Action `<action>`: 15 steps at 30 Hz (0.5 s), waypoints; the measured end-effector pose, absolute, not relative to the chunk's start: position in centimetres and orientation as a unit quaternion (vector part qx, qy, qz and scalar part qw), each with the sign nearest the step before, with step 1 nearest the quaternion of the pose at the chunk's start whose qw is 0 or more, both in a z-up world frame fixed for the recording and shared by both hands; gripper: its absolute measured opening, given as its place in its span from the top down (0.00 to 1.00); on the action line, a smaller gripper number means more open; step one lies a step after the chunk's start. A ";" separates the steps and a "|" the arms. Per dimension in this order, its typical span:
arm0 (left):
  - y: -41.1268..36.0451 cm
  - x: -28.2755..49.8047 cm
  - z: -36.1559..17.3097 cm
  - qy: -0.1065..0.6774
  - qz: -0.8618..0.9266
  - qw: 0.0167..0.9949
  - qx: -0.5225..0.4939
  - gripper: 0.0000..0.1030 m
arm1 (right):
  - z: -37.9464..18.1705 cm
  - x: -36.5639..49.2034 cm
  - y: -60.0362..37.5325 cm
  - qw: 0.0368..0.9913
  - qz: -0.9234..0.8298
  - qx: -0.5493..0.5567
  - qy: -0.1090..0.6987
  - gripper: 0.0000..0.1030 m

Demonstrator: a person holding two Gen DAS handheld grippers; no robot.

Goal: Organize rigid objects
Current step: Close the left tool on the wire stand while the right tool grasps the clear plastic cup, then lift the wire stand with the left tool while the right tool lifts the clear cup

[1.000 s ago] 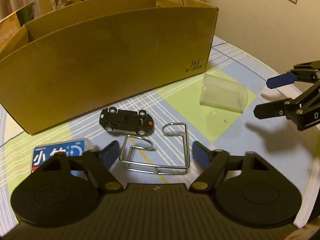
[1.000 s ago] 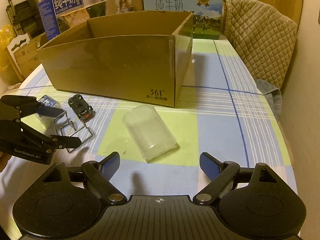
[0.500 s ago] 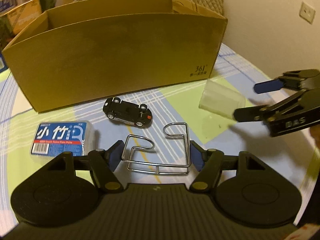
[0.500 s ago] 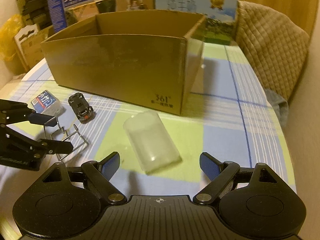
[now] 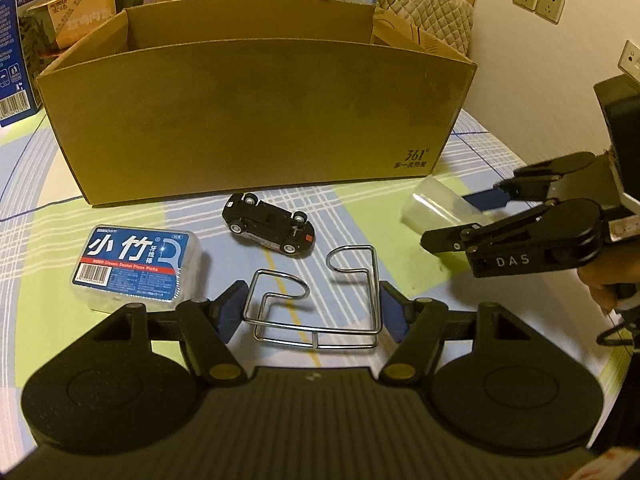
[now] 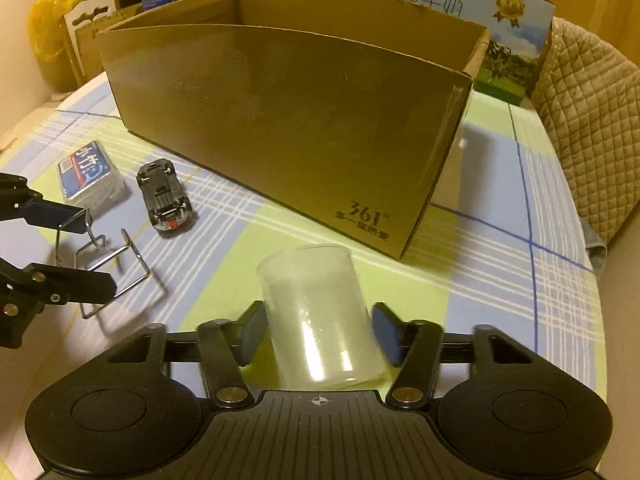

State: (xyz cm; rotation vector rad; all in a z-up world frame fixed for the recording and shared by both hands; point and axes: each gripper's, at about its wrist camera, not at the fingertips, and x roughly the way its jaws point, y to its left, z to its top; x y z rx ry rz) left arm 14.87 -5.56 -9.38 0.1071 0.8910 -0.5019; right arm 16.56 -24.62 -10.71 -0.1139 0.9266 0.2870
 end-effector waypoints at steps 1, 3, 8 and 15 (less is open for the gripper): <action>-5.6 14.8 -9.3 0.426 -0.239 0.871 0.052 0.37 | -10.6 16.2 -24.5 0.885 0.135 -0.051 0.443 0.53; -5.6 14.5 -9.0 0.425 -0.236 0.872 0.055 0.37 | -10.1 15.2 -24.4 0.888 0.133 -0.042 0.438 0.53; -5.6 13.6 -7.9 0.422 -0.220 0.878 0.056 0.37 | -9.0 12.7 -24.4 0.895 0.103 -0.001 0.435 0.53; -5.2 11.8 -5.6 0.412 -0.196 0.888 0.048 0.37 | -6.4 9.3 -24.6 0.897 0.083 0.038 0.432 0.53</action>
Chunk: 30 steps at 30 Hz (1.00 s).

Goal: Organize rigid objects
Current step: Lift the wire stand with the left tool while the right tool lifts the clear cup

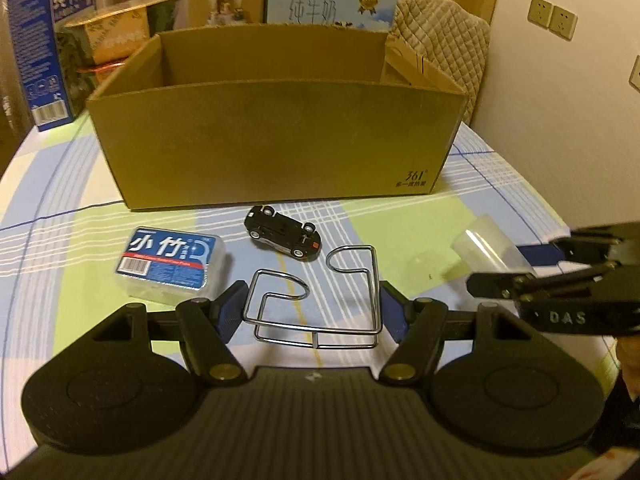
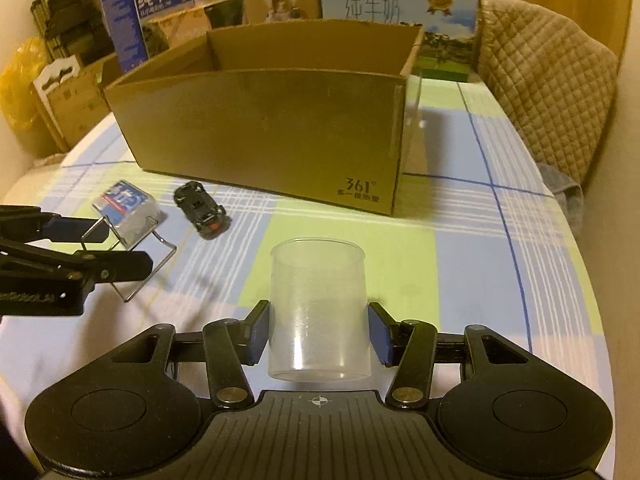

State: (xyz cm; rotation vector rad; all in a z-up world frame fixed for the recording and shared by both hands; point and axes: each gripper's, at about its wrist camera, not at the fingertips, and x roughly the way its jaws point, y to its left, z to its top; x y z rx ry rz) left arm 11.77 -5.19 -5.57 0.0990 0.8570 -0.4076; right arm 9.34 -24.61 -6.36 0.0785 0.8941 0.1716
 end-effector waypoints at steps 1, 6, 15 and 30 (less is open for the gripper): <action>-5.1 11.4 -5.2 0.410 -0.192 0.890 0.048 0.37 | -6.0 8.9 -24.7 0.897 0.081 0.042 0.432 0.53; -4.8 9.8 -3.3 0.405 -0.180 0.895 0.044 0.37 | -4.3 7.2 -24.6 0.899 0.076 0.051 0.429 0.53; -4.1 7.2 -0.7 0.395 -0.167 0.903 0.039 0.37 | -1.6 5.0 -24.0 0.909 0.081 0.052 0.406 0.53; -3.3 4.9 1.7 0.377 -0.164 0.911 0.027 0.37 | 0.6 3.0 -23.4 0.917 0.085 0.053 0.386 0.53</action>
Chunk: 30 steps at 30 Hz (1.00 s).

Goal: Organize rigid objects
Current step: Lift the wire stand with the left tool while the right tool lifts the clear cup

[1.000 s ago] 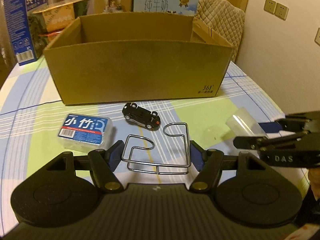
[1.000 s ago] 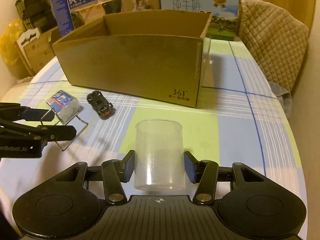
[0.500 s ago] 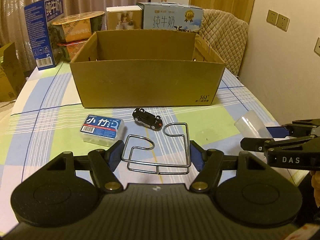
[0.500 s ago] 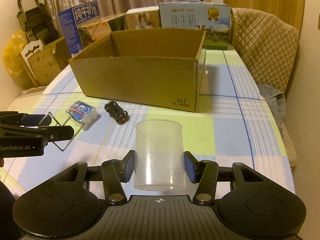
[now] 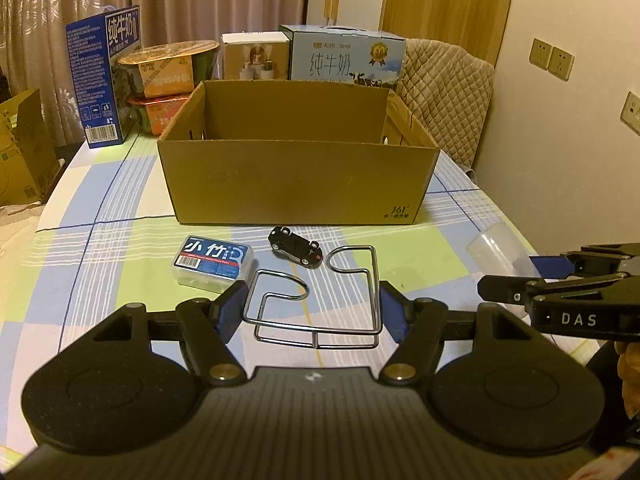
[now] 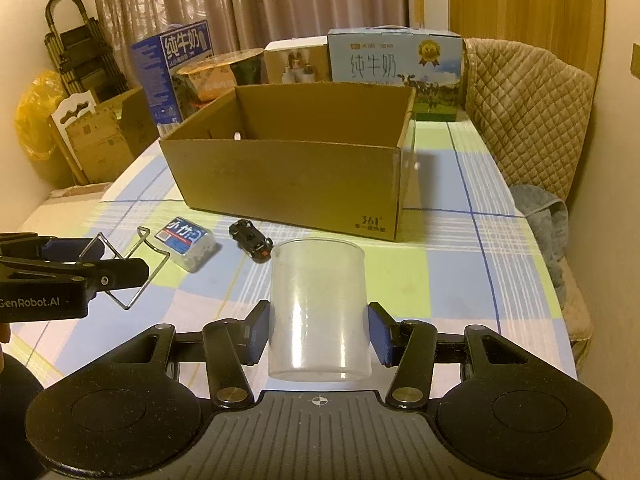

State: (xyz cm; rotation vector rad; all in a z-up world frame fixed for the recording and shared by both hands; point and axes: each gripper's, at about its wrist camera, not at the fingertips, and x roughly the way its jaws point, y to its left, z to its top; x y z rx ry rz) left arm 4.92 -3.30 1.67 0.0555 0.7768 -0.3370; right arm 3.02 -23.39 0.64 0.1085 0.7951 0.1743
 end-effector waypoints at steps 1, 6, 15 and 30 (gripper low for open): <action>-3.3 4.9 1.8 0.376 -0.164 0.912 0.027 0.37 | 0.7 3.0 -23.3 0.917 0.085 0.052 0.386 0.53; -3.1 4.7 2.0 0.374 -0.165 0.913 0.022 0.37 | 0.8 2.9 -23.3 0.917 0.085 0.051 0.386 0.53; -3.3 5.2 2.0 0.374 -0.170 0.911 0.020 0.37 | 0.5 3.0 -23.8 0.914 0.081 0.055 0.393 0.53; -4.4 10.0 4.3 0.349 -0.188 0.917 0.039 0.37 | 1.5 6.4 -24.7 0.918 0.083 0.048 0.385 0.53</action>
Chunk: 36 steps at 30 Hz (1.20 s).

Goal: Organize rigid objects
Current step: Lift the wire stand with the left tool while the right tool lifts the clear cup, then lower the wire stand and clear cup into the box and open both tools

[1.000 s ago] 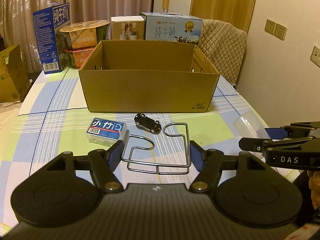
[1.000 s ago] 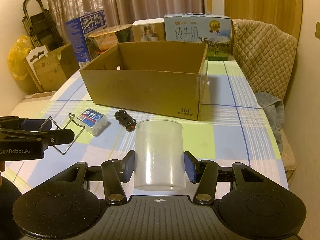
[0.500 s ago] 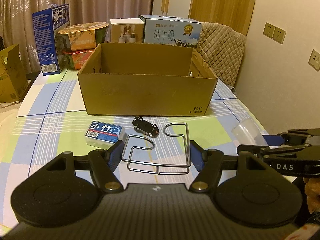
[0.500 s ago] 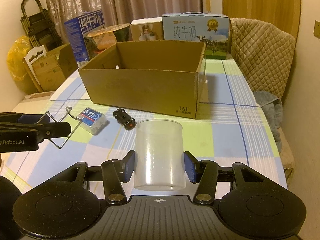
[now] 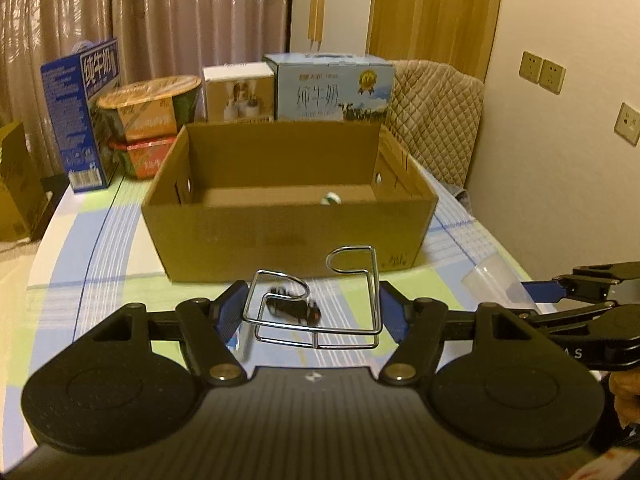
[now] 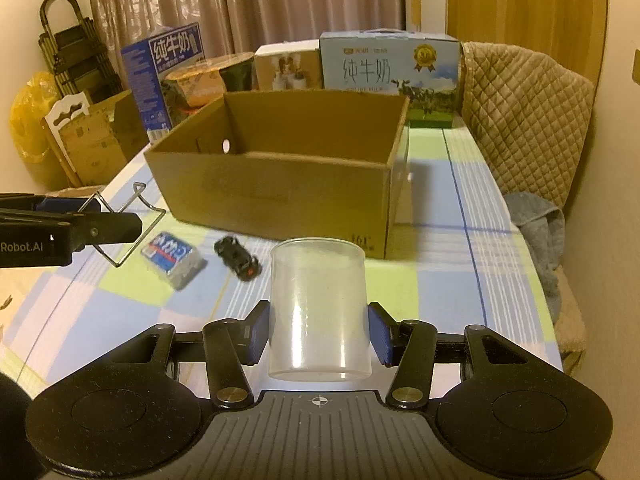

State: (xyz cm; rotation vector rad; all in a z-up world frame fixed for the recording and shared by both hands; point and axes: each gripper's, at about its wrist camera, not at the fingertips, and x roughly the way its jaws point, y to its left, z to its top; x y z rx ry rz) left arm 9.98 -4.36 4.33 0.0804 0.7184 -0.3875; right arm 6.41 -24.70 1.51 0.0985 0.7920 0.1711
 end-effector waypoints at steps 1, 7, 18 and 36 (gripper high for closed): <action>-4.3 10.6 4.6 0.347 -0.190 0.917 0.038 0.37 | 1.9 7.0 -24.9 0.919 0.084 0.050 0.382 0.53; -4.3 14.9 6.3 0.335 -0.192 0.921 0.046 0.37 | 5.1 11.5 -25.5 0.929 0.093 0.047 0.355 0.53; -5.2 25.5 8.5 0.338 -0.200 0.918 0.062 0.37 | 6.0 22.2 -26.5 0.923 0.095 0.044 0.369 0.53; -7.5 32.3 1.6 0.413 -0.215 0.882 0.071 0.37 | -0.1 28.3 -26.3 0.900 0.085 0.048 0.426 0.53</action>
